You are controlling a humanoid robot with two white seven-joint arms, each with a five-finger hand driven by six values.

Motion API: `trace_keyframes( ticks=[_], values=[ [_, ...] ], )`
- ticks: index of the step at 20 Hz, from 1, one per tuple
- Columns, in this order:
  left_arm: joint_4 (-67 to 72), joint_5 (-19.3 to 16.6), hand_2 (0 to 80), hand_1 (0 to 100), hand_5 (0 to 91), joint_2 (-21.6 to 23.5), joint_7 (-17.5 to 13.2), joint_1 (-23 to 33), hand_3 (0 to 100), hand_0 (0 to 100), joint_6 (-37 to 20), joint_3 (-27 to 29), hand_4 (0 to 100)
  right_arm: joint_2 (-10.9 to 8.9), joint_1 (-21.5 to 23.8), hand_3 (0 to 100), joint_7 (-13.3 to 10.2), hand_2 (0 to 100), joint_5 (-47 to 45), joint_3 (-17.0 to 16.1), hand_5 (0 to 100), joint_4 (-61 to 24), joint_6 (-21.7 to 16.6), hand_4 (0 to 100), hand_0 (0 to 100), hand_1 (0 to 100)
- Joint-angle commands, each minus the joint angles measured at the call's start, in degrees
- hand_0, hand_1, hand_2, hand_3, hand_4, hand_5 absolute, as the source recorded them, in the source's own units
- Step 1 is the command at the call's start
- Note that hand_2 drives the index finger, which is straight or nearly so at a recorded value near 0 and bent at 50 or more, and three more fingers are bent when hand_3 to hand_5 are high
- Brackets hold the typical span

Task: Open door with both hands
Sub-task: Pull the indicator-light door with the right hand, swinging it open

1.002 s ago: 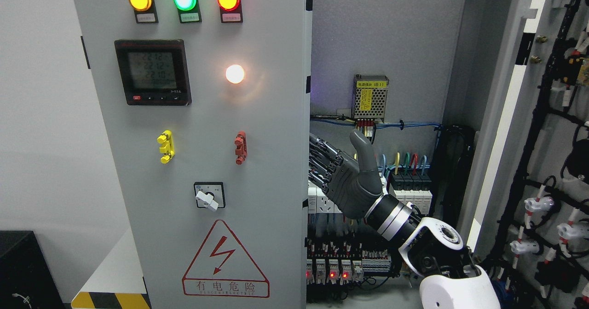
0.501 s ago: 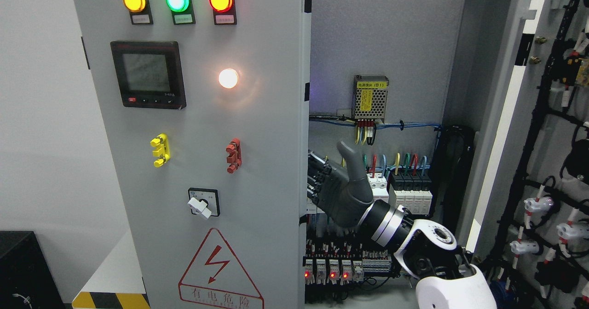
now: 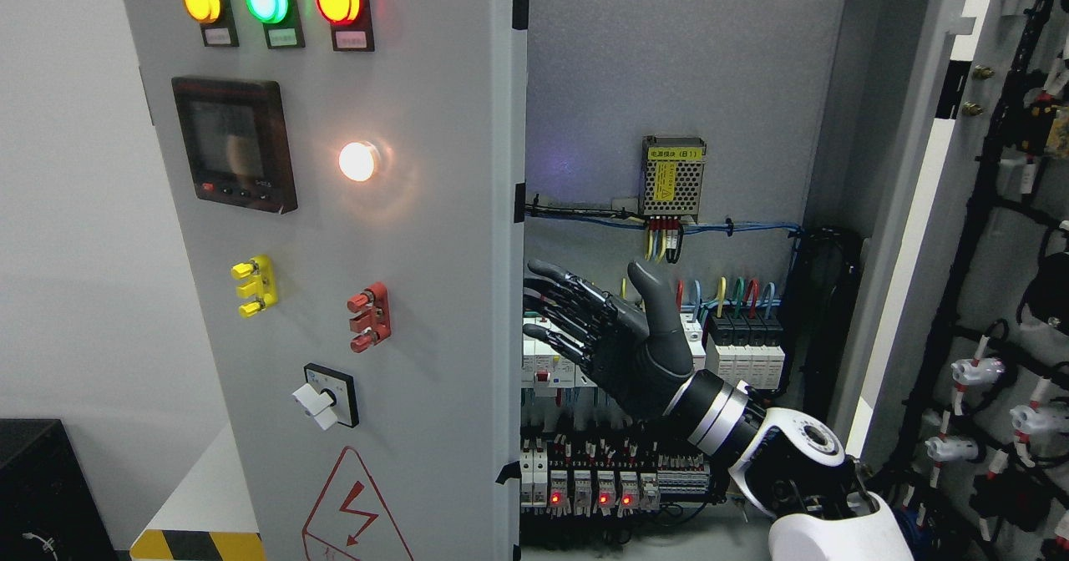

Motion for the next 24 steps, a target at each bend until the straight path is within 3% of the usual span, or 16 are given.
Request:
trace_keyframes(
  ticks=[1,8,10,24],
  values=[
    [0.8,0.0,0.0,0,0.0,0.0,0.0,1.3,0,0,0.1,0.0,0,-0.81,5.6,0,0.0,0,-1.6,7.1,0,-9.4,0.1,0,0,0],
    [0.8,0.0,0.0,0,0.0,0.0,0.0,1.3,0,0,0.1,0.0,0,-0.90,9.1,0,0.1,0,-1.6,17.1,0,-16.1,0.1,0,0,0],
    [0.8,0.0,0.0,0,0.0,0.0,0.0,1.3,0,0,0.1,0.0,0,-0.90,9.2,0,1.1,0,-1.6,19.1,0,-16.6,0.1,0,0,0],
    [0.8,0.0,0.0,0,0.0,0.0,0.0,1.3,0,0,0.0,0.0,0,0.06,11.6,0,2.0,0,-3.4,25.7,0,-22.3,0.2,0,0,0]
  ],
)
